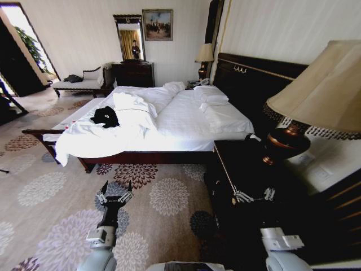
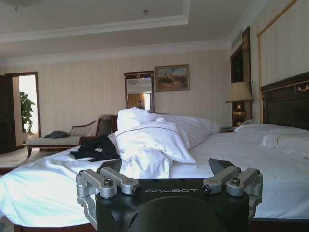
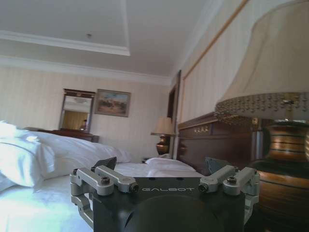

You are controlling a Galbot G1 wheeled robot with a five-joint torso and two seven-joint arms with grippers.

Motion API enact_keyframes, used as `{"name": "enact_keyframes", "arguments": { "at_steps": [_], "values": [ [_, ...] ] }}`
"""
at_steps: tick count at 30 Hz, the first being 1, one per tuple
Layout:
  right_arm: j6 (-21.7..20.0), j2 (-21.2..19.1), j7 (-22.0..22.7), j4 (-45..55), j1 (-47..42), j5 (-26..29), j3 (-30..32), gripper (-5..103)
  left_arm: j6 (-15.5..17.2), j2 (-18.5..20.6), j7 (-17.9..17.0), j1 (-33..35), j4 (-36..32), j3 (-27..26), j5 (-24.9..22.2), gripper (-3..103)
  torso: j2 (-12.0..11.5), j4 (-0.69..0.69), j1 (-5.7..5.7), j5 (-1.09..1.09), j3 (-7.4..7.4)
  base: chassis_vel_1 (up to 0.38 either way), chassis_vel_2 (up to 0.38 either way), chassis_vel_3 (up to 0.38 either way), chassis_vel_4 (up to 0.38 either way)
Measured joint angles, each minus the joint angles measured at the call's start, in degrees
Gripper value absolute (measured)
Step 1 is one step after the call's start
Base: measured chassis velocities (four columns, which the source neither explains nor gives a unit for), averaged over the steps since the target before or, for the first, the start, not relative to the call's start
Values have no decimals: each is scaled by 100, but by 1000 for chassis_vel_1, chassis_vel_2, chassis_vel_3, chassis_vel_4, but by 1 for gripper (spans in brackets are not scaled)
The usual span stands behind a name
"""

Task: Fold the clothes on the bed.

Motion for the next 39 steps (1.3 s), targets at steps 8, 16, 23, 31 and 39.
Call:
{"name": "enact_keyframes", "arguments": {
  "at_steps": [8,16,23,31,39],
  "values": [
    [92,112,462,7,103,11,-143,100,9,-375,8,326,-51,-160,34,100,0,2,0,1,0,0,0,0,0],
    [276,316,498,92,-114,-641,-180,100,93,-555,-48,246,-12,-314,20,100,0,-1,0,0,0,0,0,0,0],
    [385,747,355,55,-296,-728,-380,100,352,-553,-364,236,-397,-490,-230,100,1,0,0,0,0,0,0,0,0],
    [417,890,228,-49,-214,-786,-535,100,504,-403,-349,301,-641,-639,-428,100,1,1,0,1,0,0,0,0,0],
    [516,739,-70,-24,-256,-953,-407,100,449,-447,-5,409,-610,-423,-395,100,1,0,0,1,0,0,0,0,0]
  ]
}}
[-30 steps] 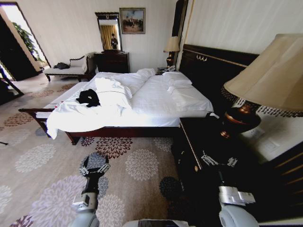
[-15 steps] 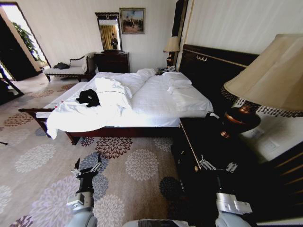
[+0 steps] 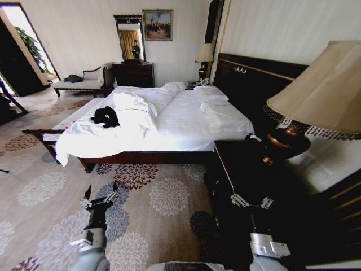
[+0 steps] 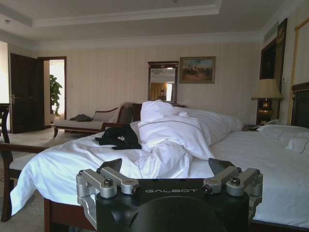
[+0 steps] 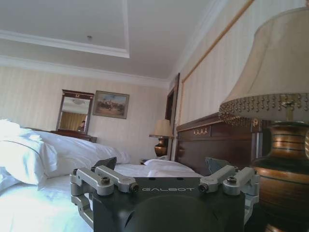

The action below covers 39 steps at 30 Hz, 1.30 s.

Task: Fold the clothes on the bed.

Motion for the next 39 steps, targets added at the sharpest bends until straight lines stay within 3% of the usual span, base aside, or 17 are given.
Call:
{"name": "enact_keyframes", "arguments": {
  "at_steps": [11,23,26,31,39],
  "values": [
    [-188,-255,-193,154,-102,263,59,100,-48,92,16,69,-203,49,77,100,1,0,-1,0,0,-36,35,38,-38],
    [-176,-251,-307,86,-88,566,145,100,-92,654,-93,72,-284,141,-212,100,-1,0,2,-1,0,-82,104,93,-102],
    [-169,-211,-315,124,-103,561,112,100,-96,610,-57,100,-283,167,-222,100,-1,-2,2,-1,0,-16,20,18,-11],
    [-149,-236,-230,95,23,476,-26,100,-219,184,185,281,-286,119,-70,100,0,2,-1,0,0,-65,35,59,-38],
    [11,-43,-251,141,154,143,-128,100,-347,16,255,64,-50,115,-179,100,1,-1,-1,-1,0,-115,93,121,-100]
  ]
}}
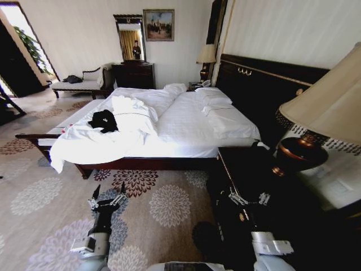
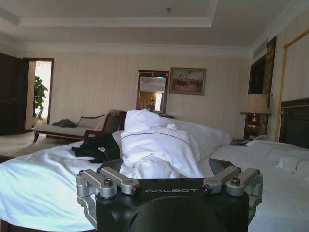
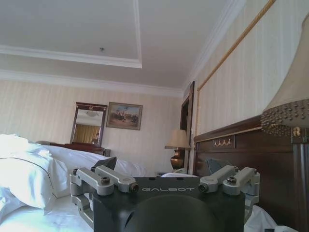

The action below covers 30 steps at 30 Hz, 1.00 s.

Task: Fold the clothes on the bed.

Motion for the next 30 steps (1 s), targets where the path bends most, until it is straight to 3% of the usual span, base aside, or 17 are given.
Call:
{"name": "enact_keyframes", "arguments": {
  "at_steps": [18,30],
  "values": [
    [-234,-173,13,-135,132,133,-31,100,139,-101,111,209,-384,143,28,100,-1,1,0,1,0,-149,148,152,-161],
    [-311,-349,-8,-252,281,326,-202,100,101,-206,180,170,-300,205,323,100,-1,1,1,2,1,-168,163,174,-161]
  ]
}}
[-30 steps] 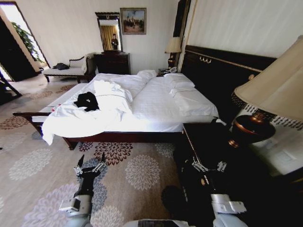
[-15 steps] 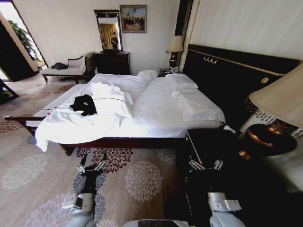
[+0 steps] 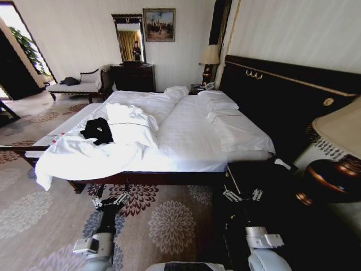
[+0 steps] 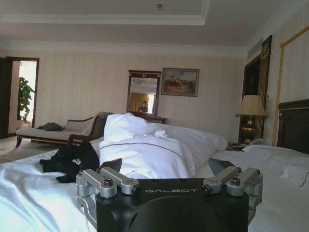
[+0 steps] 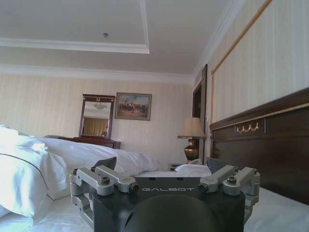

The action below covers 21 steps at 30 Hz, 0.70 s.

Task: Fold the clothes on the bed.

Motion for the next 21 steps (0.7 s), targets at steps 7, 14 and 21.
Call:
{"name": "enact_keyframes", "arguments": {
  "at_steps": [7,14,21],
  "values": [
    [-259,-222,162,174,-104,499,-185,100,247,279,-35,-282,-13,-186,-363,100,0,-2,2,-2,1,-179,143,155,-166],
    [-227,-217,136,296,-282,431,-293,100,473,616,-89,-459,-74,-357,-918,100,1,0,0,-2,0,-65,98,72,-89],
    [-146,-181,103,312,-329,212,-353,100,489,596,-65,-321,-197,-317,-932,100,1,0,-2,-1,-1,-89,81,79,-79]
  ]
}}
